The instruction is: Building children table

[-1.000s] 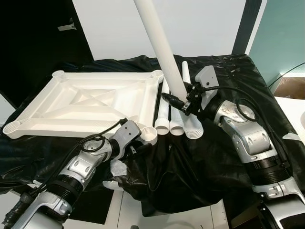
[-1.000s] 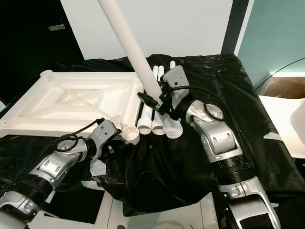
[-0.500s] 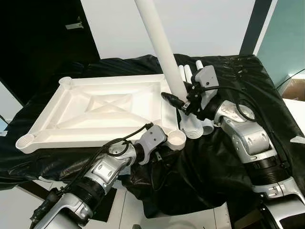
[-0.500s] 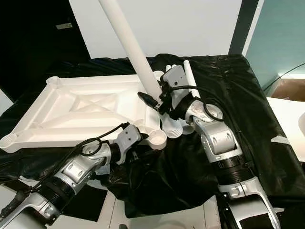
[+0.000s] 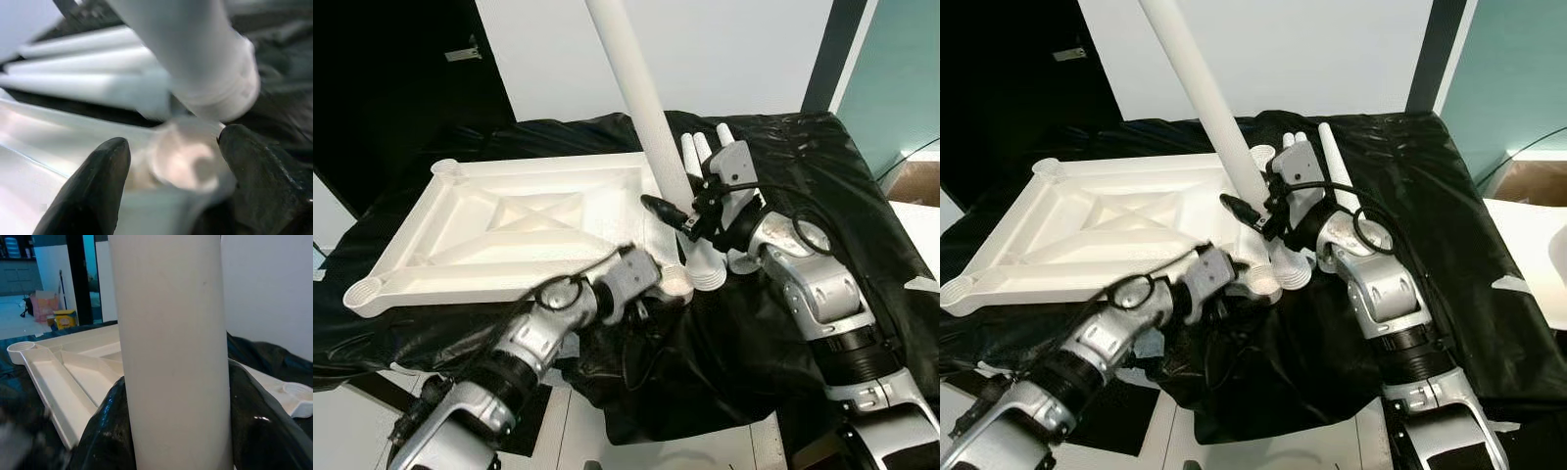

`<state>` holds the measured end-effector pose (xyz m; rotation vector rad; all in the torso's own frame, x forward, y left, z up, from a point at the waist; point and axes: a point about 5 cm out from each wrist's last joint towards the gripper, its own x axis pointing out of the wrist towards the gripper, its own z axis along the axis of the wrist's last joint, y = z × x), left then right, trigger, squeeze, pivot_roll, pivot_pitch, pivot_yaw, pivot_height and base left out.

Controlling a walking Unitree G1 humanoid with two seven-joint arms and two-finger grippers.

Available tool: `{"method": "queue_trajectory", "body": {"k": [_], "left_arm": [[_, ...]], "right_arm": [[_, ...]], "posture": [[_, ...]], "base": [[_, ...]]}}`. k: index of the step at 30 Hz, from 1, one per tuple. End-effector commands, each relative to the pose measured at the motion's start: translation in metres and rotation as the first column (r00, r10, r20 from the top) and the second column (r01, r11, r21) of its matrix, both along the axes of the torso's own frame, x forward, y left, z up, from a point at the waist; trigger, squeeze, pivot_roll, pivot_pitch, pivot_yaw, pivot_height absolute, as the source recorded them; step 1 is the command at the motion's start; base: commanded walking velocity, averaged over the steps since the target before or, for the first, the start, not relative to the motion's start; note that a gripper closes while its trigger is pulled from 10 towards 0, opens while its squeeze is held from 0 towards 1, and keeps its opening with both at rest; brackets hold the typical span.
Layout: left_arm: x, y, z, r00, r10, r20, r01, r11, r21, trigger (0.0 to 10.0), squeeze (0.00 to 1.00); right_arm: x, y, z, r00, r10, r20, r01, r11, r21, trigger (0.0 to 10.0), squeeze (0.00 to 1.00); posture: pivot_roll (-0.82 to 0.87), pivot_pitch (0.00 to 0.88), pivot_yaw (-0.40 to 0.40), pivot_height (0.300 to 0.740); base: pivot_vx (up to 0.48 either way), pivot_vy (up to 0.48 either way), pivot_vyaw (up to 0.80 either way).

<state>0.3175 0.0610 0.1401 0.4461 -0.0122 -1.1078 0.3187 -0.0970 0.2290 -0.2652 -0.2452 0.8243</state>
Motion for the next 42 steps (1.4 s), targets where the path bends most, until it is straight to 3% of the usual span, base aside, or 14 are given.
{"method": "queue_trajectory", "body": {"k": [1,4,8,13,16,17,19,28,31,33,37,42], "left_arm": [[0.006,0.009,0.008,0.989,0.138,0.054,-0.135,0.989,-0.057,10.0,0.0],[0.005,0.012,0.02,0.987,0.149,0.056,-0.141,0.982,-0.128,10.0,0.0],[-0.014,0.016,0.035,0.999,0.045,-0.007,-0.045,0.959,-0.278,10.0,0.0],[-0.016,0.016,0.034,0.999,0.037,-0.015,-0.04,0.955,-0.292,10.0,0.0],[-0.012,0.022,0.021,0.996,0.082,-0.033,-0.088,0.962,-0.257,10.0,0.0],[-0.013,0.025,0.007,0.994,0.09,-0.066,-0.102,0.974,-0.204,10.0,0.0],[-0.013,0.025,0.007,0.994,0.09,-0.066,-0.102,0.974,-0.204,10.0,0.0],[-0.028,0.026,-0.031,0.982,0.074,-0.171,-0.08,0.996,-0.028,10.0,0.0],[-0.029,0.025,-0.033,0.982,0.069,-0.175,-0.072,0.997,-0.012,10.0,0.0],[-0.031,0.024,-0.038,0.981,0.069,-0.18,-0.069,0.998,0.008,10.0,0.0],[-0.032,0.025,-0.039,0.981,0.075,-0.178,-0.074,0.997,0.011,10.0,0.0],[-0.032,0.026,-0.039,0.981,0.082,-0.177,-0.081,0.997,0.013,10.0,0.0]], "right_arm": [[-0.001,0.002,-0.007,1.0,0.01,-0.021,-0.009,1.0,0.01,10.0,0.0],[-0.001,0.003,-0.012,0.999,0.017,-0.034,-0.016,1.0,0.026,10.0,0.0],[-0.003,0.009,-0.025,0.997,0.044,-0.059,-0.041,0.998,0.051,10.0,0.0],[-0.003,0.011,-0.026,0.997,0.053,-0.058,-0.05,0.997,0.055,10.0,0.0],[-0.006,0.019,-0.02,0.995,0.096,-0.031,-0.094,0.993,0.069,10.0,0.0],[-0.008,0.026,-0.005,0.991,0.13,0.02,-0.131,0.988,0.081,10.0,0.0],[-0.008,0.026,-0.005,0.991,0.13,0.02,-0.131,0.988,0.081,10.0,0.0],[-0.015,0.03,0.031,0.974,0.168,0.154,-0.189,0.973,0.133,10.0,0.0],[-0.014,0.031,0.03,0.973,0.17,0.154,-0.192,0.972,0.139,10.0,0.0],[-0.007,0.038,0.014,0.976,0.179,0.121,-0.196,0.97,0.143,10.0,0.0],[-0.005,0.042,0.001,0.977,0.195,0.092,-0.205,0.97,0.127,10.0,0.0],[-0.005,0.043,-0.004,0.977,0.199,0.078,-0.208,0.97,0.122,10.0,0.0]], "posture": [[0.02,0.0,0.078,0.74],[0.03,0.0,0.077,0.74],[0.04,0.0,0.076,0.74],[0.04,0.0,0.076,0.74],[0.04,0.0,0.073,0.74],[0.04,0.0,0.071,0.74],[0.04,0.0,0.071,0.74],[0.04,0.0,0.06,0.74],[0.04,0.0,0.057,0.74],[0.05,0.0,0.054,0.74],[0.07,0.0,0.048,0.74],[0.08,0.0,0.048,0.74]], "base": [[0.0,0.0,0.0],[0.0,0.0,0.0],[0.0,0.0,0.0],[0.0,0.0,0.0],[0.0,0.0,0.0],[0.0,0.0,0.0],[0.0,0.0,0.0],[0.0,0.0,0.0],[0.0,0.0,0.0],[0.0,0.0,0.0],[0.0,0.0,0.0],[0.0,0.0,0.0]]}}
